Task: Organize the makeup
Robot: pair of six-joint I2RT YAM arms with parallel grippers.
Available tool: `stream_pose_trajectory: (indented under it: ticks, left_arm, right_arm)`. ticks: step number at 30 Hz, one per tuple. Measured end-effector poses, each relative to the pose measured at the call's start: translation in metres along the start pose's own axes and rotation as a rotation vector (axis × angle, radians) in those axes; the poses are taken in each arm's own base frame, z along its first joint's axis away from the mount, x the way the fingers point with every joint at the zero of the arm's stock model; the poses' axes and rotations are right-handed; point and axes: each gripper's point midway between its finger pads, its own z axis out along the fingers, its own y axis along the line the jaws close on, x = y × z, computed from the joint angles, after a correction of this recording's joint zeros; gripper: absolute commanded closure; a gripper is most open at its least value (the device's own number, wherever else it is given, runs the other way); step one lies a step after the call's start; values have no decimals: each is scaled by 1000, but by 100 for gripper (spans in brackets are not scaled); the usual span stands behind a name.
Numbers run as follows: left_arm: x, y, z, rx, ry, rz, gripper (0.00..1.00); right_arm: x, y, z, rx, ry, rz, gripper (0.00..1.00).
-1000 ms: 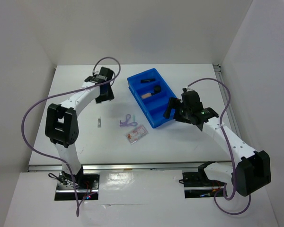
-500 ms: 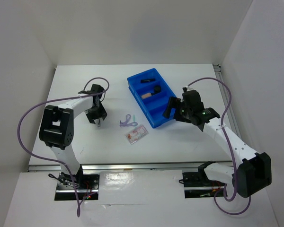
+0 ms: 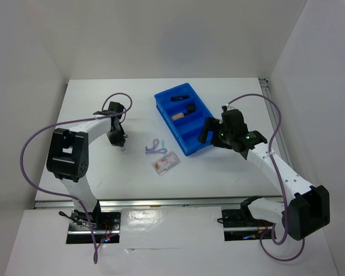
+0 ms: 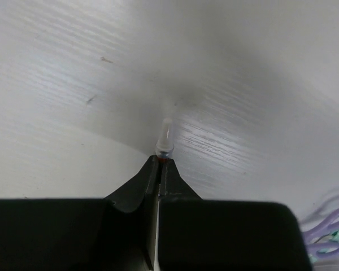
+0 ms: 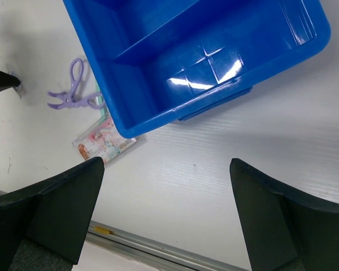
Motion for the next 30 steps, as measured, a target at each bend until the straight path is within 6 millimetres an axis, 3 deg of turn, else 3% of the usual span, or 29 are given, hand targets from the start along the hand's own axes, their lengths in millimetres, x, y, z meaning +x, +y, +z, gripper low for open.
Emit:
stream_pose_trajectory:
  ticks: [3, 5, 9, 11, 13, 15, 17, 19, 23, 25, 27, 28, 30]
  left_arm:
    - [-3, -19, -9, 43, -21, 84, 93]
    - [-10, -47, -24, 102, -71, 176, 93]
    - [-36, -131, -81, 267, -245, 370, 92]
    - [-59, -184, -119, 367, -361, 452, 90]
    - [-82, -225, -141, 427, -448, 496, 89]
    - [-106, -260, -151, 466, -520, 522, 85]
    - [-122, -285, -146, 488, -563, 541, 79]
    - [-124, -298, -128, 491, -563, 571, 75]
    - [-110, -304, -82, 475, -506, 626, 69]
    - [-106, -308, -70, 478, -499, 650, 62]
    - [-104, -314, -64, 486, -507, 665, 48]
    - [-104, -318, -64, 490, -516, 675, 27]
    - [-104, -326, -67, 504, -537, 689, 15]
  right_arm:
    - [0, 0, 0, 0, 0, 0, 0]
    - [-1, -1, 0, 4, -2, 0, 0]
    - [-4, 0, 1, 9, -7, 0, 0]
    - [-5, 0, 1, 8, -9, 0, 0]
    - [-5, 0, 1, 11, -12, 0, 0]
    - [-6, -1, 1, 16, -16, 0, 0]
    - [-7, -2, 1, 21, -20, 1, 0]
    - [-7, -2, 1, 24, -22, 3, 0]
    - [-8, -2, -1, 23, -28, 11, 0]
    - [-8, -1, -2, 21, -31, 13, 0]
    - [-8, -1, -2, 21, -31, 15, 0]
    - [-7, -2, -1, 22, -30, 16, 0]
    - [-5, -3, -1, 25, -25, 16, 0]
